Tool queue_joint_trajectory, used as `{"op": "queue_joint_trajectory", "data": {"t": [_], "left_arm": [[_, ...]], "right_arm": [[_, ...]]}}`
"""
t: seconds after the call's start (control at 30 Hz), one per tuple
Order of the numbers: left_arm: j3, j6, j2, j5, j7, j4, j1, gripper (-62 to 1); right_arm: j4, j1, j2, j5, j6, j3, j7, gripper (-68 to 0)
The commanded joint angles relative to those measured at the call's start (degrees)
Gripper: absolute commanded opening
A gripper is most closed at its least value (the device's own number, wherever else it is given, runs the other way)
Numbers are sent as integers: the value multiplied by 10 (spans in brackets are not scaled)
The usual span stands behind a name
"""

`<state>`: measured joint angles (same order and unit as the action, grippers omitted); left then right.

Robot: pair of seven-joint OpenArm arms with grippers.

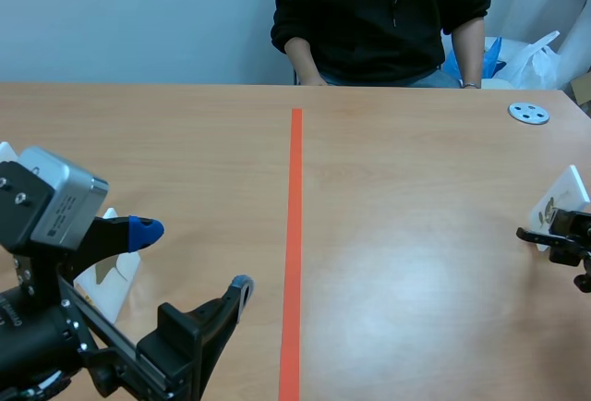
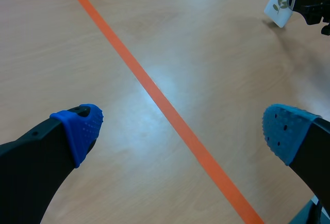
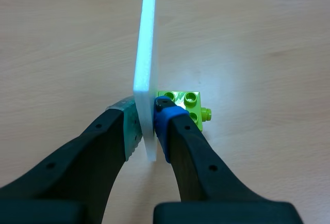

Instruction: Sort the leaf by its shape. The table is split by an orange tape line. A compound leaf with several leaflets goes to the left side, a simple leaf with one blade goes to the right side. Return to the home posture when a red brick is placed on the table.

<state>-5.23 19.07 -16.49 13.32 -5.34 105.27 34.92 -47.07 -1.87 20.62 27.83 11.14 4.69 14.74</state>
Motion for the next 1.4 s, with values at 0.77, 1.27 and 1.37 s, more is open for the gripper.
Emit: {"op": "queue_joint_trajectory", "data": {"t": [0.77,1.27,1.37], "left_arm": [[2,-2,3,4,12,16,3,14],[2,-1,3,5,12,16,3,14],[2,-1,3,5,12,16,3,14]], "right_arm": [[-35,0,12,-17,4,2,58,-83],[-344,195,38,-35,4,9,-12,-18],[-414,246,38,-35,5,9,-24,-18]]}}
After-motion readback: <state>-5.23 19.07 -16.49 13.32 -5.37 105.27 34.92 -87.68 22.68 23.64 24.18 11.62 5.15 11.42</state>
